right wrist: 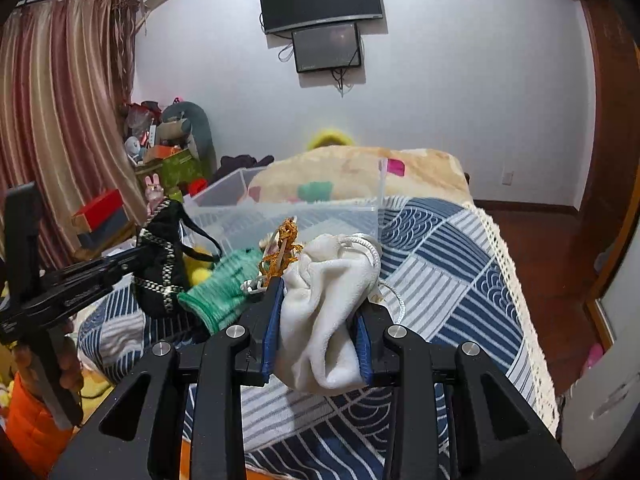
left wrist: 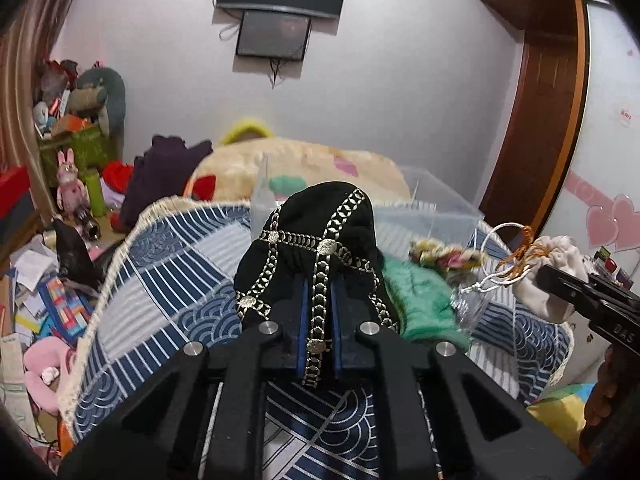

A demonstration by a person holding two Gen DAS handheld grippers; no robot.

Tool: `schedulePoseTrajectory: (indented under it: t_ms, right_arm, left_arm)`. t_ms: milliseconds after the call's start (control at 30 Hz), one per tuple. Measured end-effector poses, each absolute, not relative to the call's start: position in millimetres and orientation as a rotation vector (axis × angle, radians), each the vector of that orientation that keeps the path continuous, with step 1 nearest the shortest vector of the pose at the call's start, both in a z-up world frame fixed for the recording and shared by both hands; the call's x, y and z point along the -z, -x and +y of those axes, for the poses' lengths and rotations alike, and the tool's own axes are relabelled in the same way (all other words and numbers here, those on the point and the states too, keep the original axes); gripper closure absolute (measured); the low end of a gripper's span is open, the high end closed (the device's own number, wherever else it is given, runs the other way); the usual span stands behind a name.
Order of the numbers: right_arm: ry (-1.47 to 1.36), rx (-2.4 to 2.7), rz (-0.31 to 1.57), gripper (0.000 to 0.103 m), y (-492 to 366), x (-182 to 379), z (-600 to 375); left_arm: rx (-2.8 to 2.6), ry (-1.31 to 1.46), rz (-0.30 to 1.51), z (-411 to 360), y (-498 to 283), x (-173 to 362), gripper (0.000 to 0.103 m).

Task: Organize soft objects
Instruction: 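Lift the black bag into the clear box with the left gripper while the right drops the pouch in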

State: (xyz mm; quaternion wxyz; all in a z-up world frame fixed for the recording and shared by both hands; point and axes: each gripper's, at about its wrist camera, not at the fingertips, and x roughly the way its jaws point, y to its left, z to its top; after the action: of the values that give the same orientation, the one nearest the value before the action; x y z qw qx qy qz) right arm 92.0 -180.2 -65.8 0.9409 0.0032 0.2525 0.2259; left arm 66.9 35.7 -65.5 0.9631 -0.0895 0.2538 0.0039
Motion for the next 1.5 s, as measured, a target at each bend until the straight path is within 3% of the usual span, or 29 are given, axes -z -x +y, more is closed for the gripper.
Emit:
schedulePoseTrajectory:
  t_ms: [767, 1500]
  right_arm:
    - [0.075, -0.449, 0.311, 0.074, -136.6, 5.4, -143.9]
    - [0.158, -0.501, 0.548, 0.074, -216.1, 48.8, -122.1]
  left_arm:
    - [-0.030, 0.152, 0.361, 50.4, -112.3, -7.0, 0.094]
    - [-0.021, 0.123, 0.502, 46.6, -206.8, 33.7, 0.094]
